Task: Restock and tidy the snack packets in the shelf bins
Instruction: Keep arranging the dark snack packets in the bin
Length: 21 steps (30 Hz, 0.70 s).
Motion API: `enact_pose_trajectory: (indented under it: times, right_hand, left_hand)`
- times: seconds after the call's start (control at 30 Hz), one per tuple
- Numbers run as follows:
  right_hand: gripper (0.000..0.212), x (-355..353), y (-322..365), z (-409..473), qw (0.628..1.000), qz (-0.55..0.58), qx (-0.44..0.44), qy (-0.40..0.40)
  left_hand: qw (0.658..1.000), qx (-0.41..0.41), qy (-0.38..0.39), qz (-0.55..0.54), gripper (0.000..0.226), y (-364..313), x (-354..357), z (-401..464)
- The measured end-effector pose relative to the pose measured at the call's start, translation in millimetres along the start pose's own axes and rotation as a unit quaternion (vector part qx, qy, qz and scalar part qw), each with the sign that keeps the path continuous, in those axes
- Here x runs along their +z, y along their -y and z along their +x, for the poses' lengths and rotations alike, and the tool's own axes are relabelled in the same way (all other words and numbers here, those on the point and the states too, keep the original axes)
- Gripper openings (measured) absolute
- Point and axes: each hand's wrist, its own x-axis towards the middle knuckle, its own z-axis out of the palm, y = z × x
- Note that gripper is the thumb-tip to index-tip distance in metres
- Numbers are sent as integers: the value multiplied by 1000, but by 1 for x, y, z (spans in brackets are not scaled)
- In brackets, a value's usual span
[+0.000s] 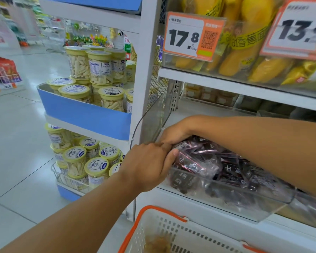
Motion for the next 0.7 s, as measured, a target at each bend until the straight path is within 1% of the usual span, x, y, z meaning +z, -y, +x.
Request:
enact_pose_trajectory:
  times: [0.07, 0.1, 0.13, 0.2, 0.27, 0.33, 0.37, 0.4, 0.47, 0.5, 0.53, 0.6, 0.63, 0.7]
  right_hand:
    - [29, 4, -7, -6, 1000, -5, -4, -5]
    - [34, 3, -9, -13, 1000, -25, -1, -11]
    - [37, 1, -12, -21, 999, -42, 12, -13]
    - [38, -6, -23, -40, 997, -58, 41, -12]
    - [33, -9, -36, -57, 997, -59, 53, -11]
    - [24, -2, -45, -70, 996, -62, 53, -18]
    - [22, 6, -51, -72, 997, -51, 54, -26]
    - [24, 15, -56, -74, 997, -33, 58, -32]
    - [45, 24, -58, -82, 997, 9, 53, -51]
    - [53, 22, -55, -88, 996, 29, 47, -73]
    - [57, 16, -49, -96, 993, 51, 35, -99]
    - [56, 5, -30, -108, 990, 67, -3, -125]
    - [53, 1, -18, -111, 991, 45, -23, -120]
    - [38, 8, 8, -105, 995, -16, -46, -91]
  left_hand:
    - [998, -23, -33, -42, 40, -2, -1, 0]
    - [998, -35, -34, -45, 34, -3, -1, 1]
    - [998, -47, -18, -34, 34, -3, -2, 2]
    - [998, -56, 24, 7, 50, -4, -3, 3]
    - [996, -59, 64, 28, 65, -2, -5, 4]
    - [987, -85, 138, 11, 68, -5, -10, 10]
    - [976, -110, 187, -12, 69, -8, -14, 14]
    - [960, -138, 240, -32, 70, -11, -16, 20]
    - [929, -177, 323, -47, 80, -17, -22, 31]
    - [921, -179, 344, -45, 84, -19, -23, 33]
    - [917, -168, 360, -33, 88, -19, -24, 35]
    - [913, -123, 389, -3, 99, -17, -24, 35]
    - [912, -110, 394, -1, 96, -18, -25, 34]
    - [917, -117, 380, -26, 74, -19, -27, 32]
